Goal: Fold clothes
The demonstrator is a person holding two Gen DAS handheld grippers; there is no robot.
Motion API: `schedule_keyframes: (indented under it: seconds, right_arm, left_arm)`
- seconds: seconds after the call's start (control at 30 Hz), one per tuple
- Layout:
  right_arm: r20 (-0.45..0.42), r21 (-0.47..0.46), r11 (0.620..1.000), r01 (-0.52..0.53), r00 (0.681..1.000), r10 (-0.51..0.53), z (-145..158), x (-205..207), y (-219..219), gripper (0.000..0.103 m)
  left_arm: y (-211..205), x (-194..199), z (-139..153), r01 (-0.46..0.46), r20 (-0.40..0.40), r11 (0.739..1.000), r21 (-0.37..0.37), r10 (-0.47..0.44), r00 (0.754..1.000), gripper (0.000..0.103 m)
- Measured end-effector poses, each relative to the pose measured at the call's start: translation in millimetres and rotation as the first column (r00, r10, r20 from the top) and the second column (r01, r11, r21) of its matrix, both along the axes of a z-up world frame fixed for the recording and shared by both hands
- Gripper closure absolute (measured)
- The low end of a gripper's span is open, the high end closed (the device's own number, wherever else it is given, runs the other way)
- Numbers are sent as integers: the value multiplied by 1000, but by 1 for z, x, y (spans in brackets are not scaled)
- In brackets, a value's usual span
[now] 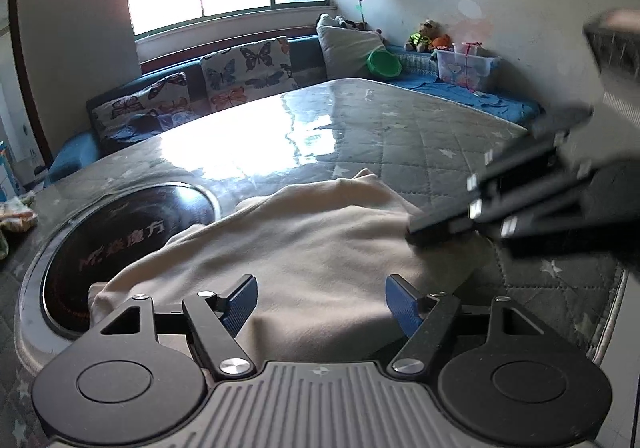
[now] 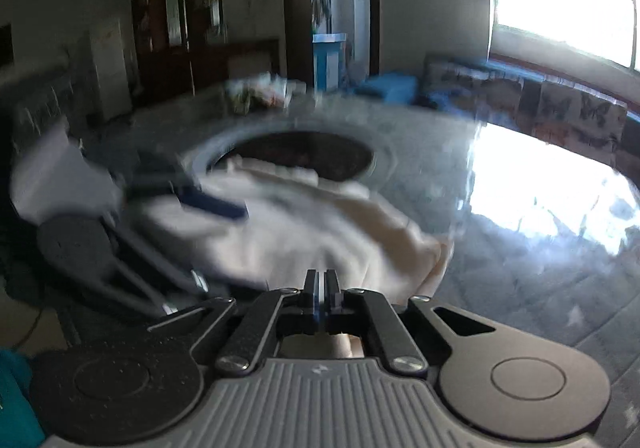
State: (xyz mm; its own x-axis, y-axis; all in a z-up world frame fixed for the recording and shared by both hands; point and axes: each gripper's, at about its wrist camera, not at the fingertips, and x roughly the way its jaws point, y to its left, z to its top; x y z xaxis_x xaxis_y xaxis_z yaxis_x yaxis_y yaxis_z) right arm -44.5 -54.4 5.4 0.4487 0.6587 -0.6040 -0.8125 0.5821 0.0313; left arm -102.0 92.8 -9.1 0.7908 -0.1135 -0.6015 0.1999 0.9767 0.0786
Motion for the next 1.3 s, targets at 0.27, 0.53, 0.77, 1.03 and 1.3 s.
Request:
schedule_keyframes:
  seconds: [0.27,0.53,0.77,1.03,1.3]
  right_arm:
    - [-16,-37,999,11,1000,-11,-8,4,-4,102]
    - [-29,-52,999,12,999,-14,-12,3,0,101]
    - [-21,-37,999,20,1000,-21,-3,2,7,75]
    - [-1,-25,999,29,1000,-29,8,23,25,64]
    - [-68,-47,994,99,992,-102,-11,70,37,61]
  left_arm:
    - [46,-27,-9,-68,-28,995,-77,66,997,23]
    - [81,-45,-6,-123,-35,977,-176,118,992,23]
    - [84,-35,16,-117,17,969,-219,124,992,21]
    - [92,5,4,-164,-49,954,-251,156,986,21]
    - [96,9,-1,-170,-73,956,-238,158,985,21]
